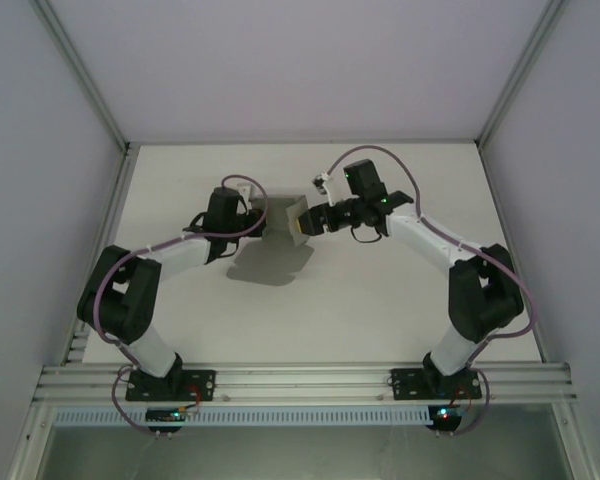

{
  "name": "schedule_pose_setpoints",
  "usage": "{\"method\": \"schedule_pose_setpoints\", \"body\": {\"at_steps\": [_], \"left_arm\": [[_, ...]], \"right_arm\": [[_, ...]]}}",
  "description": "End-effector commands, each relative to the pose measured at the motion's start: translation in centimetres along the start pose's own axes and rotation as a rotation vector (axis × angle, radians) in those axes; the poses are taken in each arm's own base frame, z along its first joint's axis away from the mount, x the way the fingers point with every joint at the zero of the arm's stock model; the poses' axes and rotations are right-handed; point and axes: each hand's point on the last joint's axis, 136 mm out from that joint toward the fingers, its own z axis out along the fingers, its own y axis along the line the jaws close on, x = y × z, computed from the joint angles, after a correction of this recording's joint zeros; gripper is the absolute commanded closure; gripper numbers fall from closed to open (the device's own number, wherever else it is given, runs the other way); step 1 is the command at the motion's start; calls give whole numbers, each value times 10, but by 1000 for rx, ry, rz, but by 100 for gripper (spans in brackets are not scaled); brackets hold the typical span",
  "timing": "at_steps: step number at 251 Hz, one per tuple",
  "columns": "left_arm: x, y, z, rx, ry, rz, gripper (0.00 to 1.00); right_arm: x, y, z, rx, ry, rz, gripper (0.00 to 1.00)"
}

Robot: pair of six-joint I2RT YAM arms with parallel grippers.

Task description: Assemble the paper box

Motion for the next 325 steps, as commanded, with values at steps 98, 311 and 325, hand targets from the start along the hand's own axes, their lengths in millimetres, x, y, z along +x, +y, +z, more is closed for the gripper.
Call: {"method": "schedule_pose_setpoints", "body": {"at_steps": [98, 311, 325], "left_arm": [[-6, -20, -1, 7, -8, 75, 100], [35, -26, 32, -34, 146, 147, 100], [34, -26, 32, -43, 148, 150, 100]], "right_arm": [[10, -65, 44, 485, 58, -43, 46], [60, -138, 98, 505, 70, 63, 60], [63, -141, 98, 519, 71, 69, 62]]}}
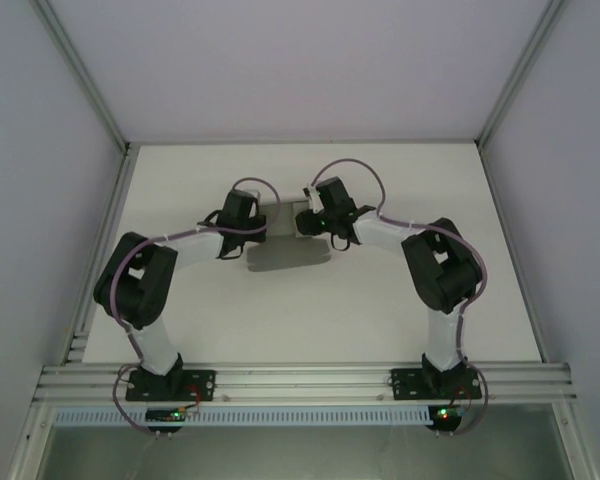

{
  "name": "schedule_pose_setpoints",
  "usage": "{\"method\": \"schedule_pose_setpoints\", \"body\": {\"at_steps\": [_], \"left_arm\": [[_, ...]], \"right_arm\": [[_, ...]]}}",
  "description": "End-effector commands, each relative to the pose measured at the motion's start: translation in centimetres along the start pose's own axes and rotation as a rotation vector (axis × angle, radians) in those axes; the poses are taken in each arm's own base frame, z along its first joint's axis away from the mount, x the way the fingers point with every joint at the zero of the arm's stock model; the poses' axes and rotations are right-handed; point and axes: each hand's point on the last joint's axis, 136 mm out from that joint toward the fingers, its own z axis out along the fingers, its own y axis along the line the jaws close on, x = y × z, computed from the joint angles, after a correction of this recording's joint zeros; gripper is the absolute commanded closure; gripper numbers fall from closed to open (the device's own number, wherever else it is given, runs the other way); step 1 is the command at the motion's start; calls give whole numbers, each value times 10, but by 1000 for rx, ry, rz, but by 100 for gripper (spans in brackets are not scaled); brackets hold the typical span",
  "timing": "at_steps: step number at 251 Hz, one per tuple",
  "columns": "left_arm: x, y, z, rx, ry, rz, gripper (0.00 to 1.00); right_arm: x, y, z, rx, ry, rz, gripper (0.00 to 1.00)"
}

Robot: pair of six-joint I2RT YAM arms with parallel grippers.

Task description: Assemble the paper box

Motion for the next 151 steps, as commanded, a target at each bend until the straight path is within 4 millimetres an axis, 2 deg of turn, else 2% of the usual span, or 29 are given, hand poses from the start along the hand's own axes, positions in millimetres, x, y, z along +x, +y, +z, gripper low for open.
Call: {"method": "schedule_pose_setpoints", "body": {"at_steps": [1, 37, 79, 95, 128, 151], "left_arm": [[4, -54, -4, 171, 33, 83, 100], [4, -59, -4, 175, 35, 92, 100], [2, -59, -6, 142, 30, 108, 100], [2, -59, -7, 137, 28, 110, 100], [0, -59, -7, 131, 27, 112, 100], [0, -59, -8, 127, 24, 113, 100]], "right_arm": [[55, -20, 26, 73, 155, 26, 62], [64, -34, 33, 128, 189, 45, 77], [72, -62, 30, 301, 203, 87, 87], [72, -70, 26, 365, 196, 99, 88], [69, -65, 26, 341, 170, 99, 88], [60, -79, 17, 455, 142, 79, 90]]}}
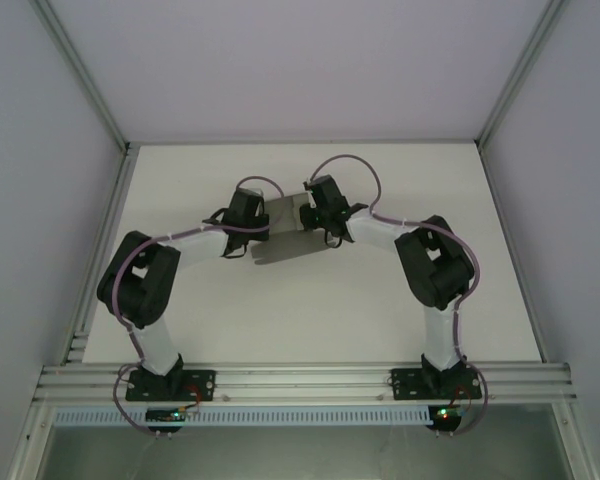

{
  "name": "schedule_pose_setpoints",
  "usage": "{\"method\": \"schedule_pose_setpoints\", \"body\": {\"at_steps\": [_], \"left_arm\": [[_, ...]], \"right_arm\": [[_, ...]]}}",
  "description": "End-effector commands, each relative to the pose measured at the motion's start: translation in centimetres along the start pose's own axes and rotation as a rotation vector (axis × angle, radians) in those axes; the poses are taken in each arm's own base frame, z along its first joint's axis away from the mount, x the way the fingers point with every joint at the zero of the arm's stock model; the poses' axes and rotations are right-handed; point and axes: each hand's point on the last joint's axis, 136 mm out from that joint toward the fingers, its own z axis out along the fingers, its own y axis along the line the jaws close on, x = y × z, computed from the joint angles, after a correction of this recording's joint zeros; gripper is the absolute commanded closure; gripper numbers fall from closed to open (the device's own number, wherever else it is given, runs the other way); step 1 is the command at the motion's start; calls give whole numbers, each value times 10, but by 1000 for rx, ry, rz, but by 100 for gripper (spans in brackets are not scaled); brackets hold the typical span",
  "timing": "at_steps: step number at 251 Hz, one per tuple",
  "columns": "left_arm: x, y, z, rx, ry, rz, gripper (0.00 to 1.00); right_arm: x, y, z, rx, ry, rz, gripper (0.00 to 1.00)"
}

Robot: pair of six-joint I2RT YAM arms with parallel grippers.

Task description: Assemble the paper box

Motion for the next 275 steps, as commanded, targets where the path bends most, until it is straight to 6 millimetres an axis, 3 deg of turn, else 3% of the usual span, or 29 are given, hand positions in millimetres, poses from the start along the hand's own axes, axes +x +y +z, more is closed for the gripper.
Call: {"method": "schedule_pose_setpoints", "body": {"at_steps": [1, 46, 98, 152, 172, 206, 227, 232, 275], "left_arm": [[3, -55, -11, 181, 24, 97, 100], [0, -54, -13, 173, 14, 91, 100], [-2, -60, -15, 183, 6, 96, 100], [0, -57, -14, 172, 1, 94, 100], [1, -56, -14, 171, -2, 90, 100], [4, -56, -12, 175, -4, 89, 100], [6, -57, -12, 185, -7, 92, 100], [6, -57, -12, 186, -9, 91, 100], [8, -62, -10, 217, -14, 96, 100]], "right_arm": [[71, -64, 15, 306, 182, -16, 90], [72, -76, 6, 488, 202, -31, 91], [66, -80, 3, 544, 158, -4, 85], [42, -55, 2, 265, 57, 69, 78], [28, -52, -2, 226, 11, 65, 75], [21, -52, 0, 207, -3, 58, 67], [12, -40, 2, 127, -32, 36, 67], [23, -40, 3, 110, -13, 33, 67], [27, -9, 2, -208, -16, 53, 66]]}}
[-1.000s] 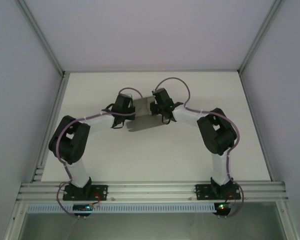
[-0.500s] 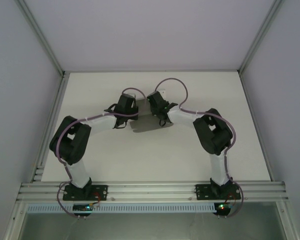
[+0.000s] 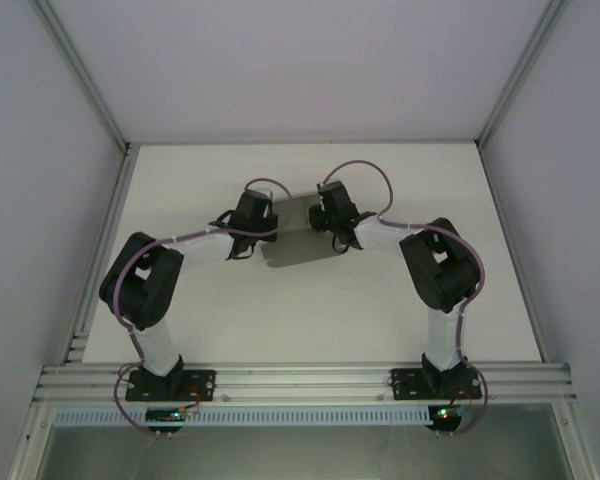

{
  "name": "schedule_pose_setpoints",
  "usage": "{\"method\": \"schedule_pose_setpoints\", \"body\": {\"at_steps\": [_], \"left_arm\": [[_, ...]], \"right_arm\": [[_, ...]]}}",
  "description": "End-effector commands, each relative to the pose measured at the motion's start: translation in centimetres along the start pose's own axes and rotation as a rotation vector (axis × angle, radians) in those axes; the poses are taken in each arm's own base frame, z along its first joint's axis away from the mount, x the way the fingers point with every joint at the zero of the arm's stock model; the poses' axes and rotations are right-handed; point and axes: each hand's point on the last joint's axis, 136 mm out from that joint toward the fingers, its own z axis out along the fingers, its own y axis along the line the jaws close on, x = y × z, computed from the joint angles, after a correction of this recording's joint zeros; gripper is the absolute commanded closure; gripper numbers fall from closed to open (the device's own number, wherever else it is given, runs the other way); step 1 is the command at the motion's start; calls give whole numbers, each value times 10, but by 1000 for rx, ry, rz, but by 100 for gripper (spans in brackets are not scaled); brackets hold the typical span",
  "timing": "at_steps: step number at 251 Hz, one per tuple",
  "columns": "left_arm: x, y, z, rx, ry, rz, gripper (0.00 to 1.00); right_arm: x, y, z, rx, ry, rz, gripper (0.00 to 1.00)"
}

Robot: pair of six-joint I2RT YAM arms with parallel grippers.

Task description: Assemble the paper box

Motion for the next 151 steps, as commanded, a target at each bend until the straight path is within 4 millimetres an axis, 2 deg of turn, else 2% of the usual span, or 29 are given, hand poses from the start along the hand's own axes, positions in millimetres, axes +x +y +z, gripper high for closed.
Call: {"method": "schedule_pose_setpoints", "body": {"at_steps": [1, 23, 48, 85, 151], "left_arm": [[10, -37, -5, 165, 27, 59, 100], [10, -36, -3, 161, 28, 51, 100], [9, -33, -2, 142, 19, 37, 100], [7, -23, -2, 88, -2, 4, 100], [2, -18, -2, 61, -29, -8, 100]], "right_arm": [[25, 19, 5, -234, 66, 8, 66], [26, 28, -3, -368, 55, 57, 55], [20, 32, -16, -453, 24, 99, 55], [16, 29, -35, -445, 4, 78, 54], [8, 39, -69, -516, 22, 68, 49]]}}
